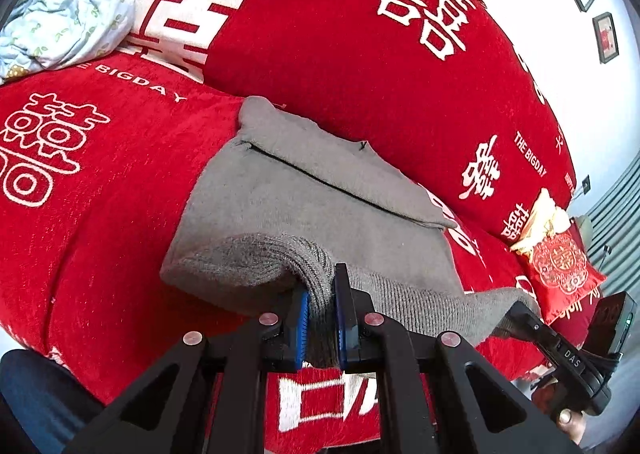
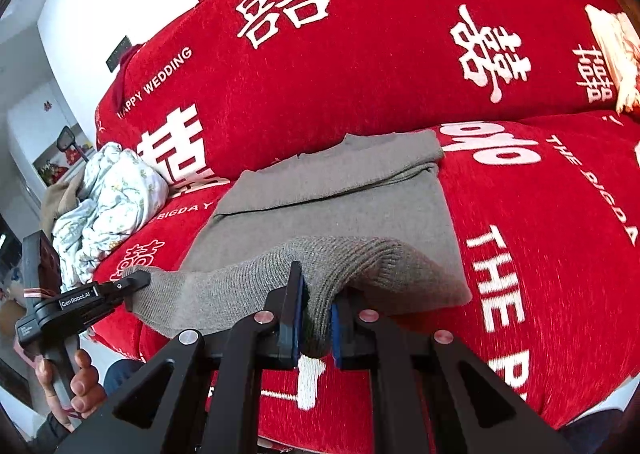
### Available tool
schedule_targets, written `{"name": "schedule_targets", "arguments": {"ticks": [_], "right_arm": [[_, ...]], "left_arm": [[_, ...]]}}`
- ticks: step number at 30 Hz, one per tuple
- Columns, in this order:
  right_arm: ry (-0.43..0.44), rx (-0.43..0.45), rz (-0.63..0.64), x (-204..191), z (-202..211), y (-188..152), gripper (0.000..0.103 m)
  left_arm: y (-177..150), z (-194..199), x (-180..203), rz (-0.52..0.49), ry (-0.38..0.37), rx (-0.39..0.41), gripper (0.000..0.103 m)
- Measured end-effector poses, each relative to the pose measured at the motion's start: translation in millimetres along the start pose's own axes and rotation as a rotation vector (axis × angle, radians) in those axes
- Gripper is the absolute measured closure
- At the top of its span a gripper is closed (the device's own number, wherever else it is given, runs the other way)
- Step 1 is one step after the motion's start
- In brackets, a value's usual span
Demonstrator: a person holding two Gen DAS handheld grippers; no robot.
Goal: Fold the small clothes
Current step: 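Lift the hem with both grippers and fold it toward the collar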
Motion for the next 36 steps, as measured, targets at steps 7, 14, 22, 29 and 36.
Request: {"name": "schedule_targets", "arguments": {"ticks": [7,14,22,29,36], "right_arm": [[0.007,0.006,-0.017,8,-17,15,0.091],[0.002,-0.004,-0.038,19,-32,24,0.091],[0.007,-0.006,-0.054,27,-47,39,0.091],[0.008,-0.021,-0.072,36,-65,50,0.091],[0.003,-0.029,-0.093,45,-79,62,0.091]], "left_arm": [[8,-14,-8,0.022,0.016,-0.017,0.091],[24,-28,2,0.015,0.020,-0.017,0.091],[38,-41,9,0.006,0.027,-0.021,0.091],[52,-54,8,0.020,0.038,-0.030,0.091],[71,-67,15,0.006,0.052,-0.036,0.091]]}}
Point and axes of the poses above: each gripper's, at about its wrist camera, not at the fingertips, and z roughly against the way its jaws point, x to its right, y to its top, the point moved 4 cm from there along -z, roughly the way its jaws point, and after that the axes turned 1 degree about -x, right-handed, at the moved point
